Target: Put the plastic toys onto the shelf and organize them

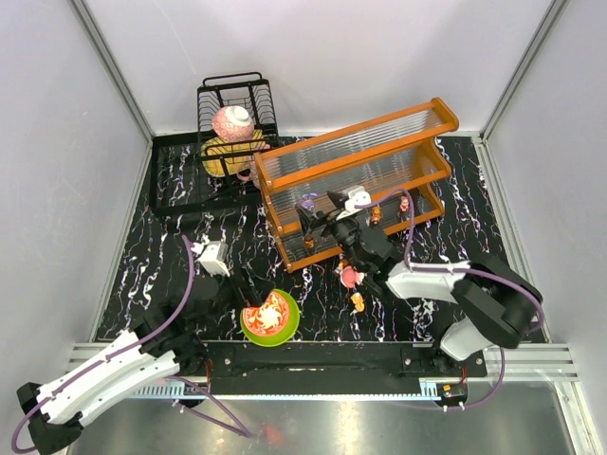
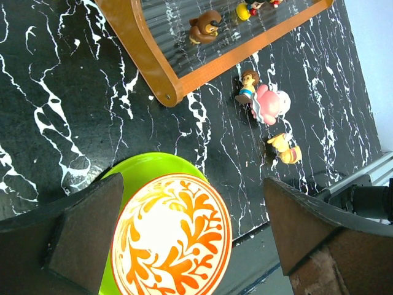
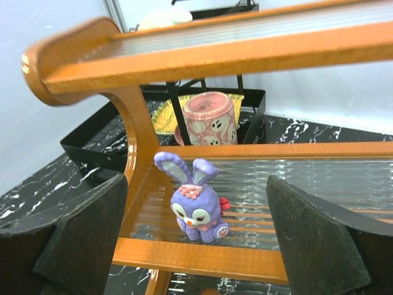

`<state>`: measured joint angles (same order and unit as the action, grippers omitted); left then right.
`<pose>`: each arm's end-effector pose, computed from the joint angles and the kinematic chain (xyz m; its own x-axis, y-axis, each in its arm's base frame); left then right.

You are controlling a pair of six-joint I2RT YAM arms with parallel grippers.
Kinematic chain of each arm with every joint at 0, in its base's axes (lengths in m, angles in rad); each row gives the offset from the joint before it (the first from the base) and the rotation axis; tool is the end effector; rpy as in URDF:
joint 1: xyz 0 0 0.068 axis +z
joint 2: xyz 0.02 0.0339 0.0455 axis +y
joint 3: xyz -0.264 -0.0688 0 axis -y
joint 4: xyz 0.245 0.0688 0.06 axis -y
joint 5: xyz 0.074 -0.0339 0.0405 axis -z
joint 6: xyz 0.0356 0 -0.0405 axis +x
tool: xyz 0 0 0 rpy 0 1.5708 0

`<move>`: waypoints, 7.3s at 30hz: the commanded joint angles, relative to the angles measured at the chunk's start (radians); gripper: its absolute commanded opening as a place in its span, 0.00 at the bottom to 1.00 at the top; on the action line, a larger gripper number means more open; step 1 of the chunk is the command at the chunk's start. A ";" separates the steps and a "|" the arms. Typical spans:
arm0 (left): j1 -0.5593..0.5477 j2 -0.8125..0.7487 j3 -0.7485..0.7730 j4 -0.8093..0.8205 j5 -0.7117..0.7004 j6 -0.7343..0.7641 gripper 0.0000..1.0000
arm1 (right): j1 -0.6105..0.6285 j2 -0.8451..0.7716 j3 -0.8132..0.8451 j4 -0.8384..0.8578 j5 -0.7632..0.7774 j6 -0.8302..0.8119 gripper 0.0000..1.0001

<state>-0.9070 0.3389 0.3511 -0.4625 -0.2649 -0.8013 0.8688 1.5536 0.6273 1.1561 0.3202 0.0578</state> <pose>0.0769 -0.0831 0.2171 -0.6283 -0.3219 -0.7083 0.2353 0.7891 -0.5674 0.2123 0.2337 0.2422 0.1164 0.2226 -0.9679 -0.5345 0.8355 0.1278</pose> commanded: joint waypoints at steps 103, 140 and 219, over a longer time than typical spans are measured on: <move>-0.003 -0.042 0.061 0.169 0.133 0.073 0.99 | 0.049 -0.728 -0.052 -1.541 -0.567 0.508 0.00; -0.009 0.456 0.181 0.467 0.455 -0.062 0.81 | 0.222 -0.618 0.095 -1.343 -0.437 0.499 0.00; -0.026 0.146 -0.084 0.860 0.359 -0.190 0.00 | 0.222 -0.693 -0.317 -0.445 -0.382 1.011 0.67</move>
<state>-0.9291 0.4923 0.2680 0.3080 0.1001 -0.9924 1.0821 0.8280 0.3595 0.4526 -0.0685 0.9634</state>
